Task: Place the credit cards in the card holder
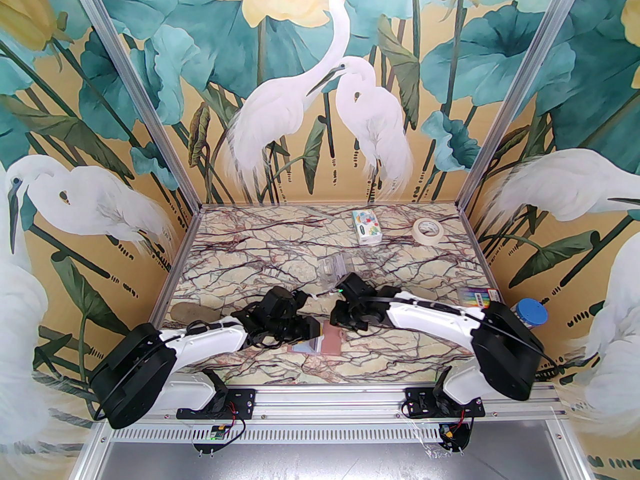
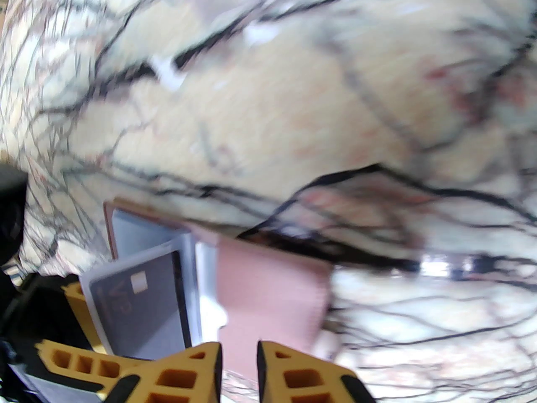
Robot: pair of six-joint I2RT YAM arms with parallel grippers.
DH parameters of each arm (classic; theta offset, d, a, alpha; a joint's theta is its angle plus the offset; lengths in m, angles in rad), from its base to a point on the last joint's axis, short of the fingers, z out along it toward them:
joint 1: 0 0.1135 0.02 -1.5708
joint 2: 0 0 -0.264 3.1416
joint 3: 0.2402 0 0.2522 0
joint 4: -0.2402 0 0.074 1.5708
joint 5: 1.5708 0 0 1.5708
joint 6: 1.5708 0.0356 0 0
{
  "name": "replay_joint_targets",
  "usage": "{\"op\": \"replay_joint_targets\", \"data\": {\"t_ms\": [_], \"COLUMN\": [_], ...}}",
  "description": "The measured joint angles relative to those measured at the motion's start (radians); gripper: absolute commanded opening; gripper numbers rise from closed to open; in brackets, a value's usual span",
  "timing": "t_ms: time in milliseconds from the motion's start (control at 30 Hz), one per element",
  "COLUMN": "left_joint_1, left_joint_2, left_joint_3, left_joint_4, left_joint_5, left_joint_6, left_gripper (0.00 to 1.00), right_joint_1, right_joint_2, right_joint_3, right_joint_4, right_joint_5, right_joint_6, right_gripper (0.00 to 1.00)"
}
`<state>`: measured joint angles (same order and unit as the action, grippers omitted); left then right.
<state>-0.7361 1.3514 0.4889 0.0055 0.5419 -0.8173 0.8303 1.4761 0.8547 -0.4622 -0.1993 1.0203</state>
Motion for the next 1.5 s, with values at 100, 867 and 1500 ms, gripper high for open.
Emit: {"op": "replay_joint_targets", "data": {"t_ms": [100, 867, 1500], "left_joint_1": [-0.017, 0.040, 0.114], "left_joint_2": [0.027, -0.066, -0.161], "left_joint_3": [0.028, 0.065, -0.031], "left_joint_4": [0.018, -0.125, -0.244], "left_joint_5": [0.000, -0.117, -0.170], "left_joint_6": [-0.006, 0.032, 0.067], "left_gripper": [0.55, 0.50, 0.49], "right_joint_1": [-0.032, -0.067, -0.067], "right_joint_2": [-0.044, -0.107, 0.146], "right_joint_3": [-0.021, -0.011, 0.449], "right_joint_4": [-0.014, -0.059, -0.335], "right_joint_5": [0.012, 0.019, 0.225], "right_joint_6": [-0.001, -0.072, -0.322], "right_gripper": [0.22, 0.26, 0.43]}}
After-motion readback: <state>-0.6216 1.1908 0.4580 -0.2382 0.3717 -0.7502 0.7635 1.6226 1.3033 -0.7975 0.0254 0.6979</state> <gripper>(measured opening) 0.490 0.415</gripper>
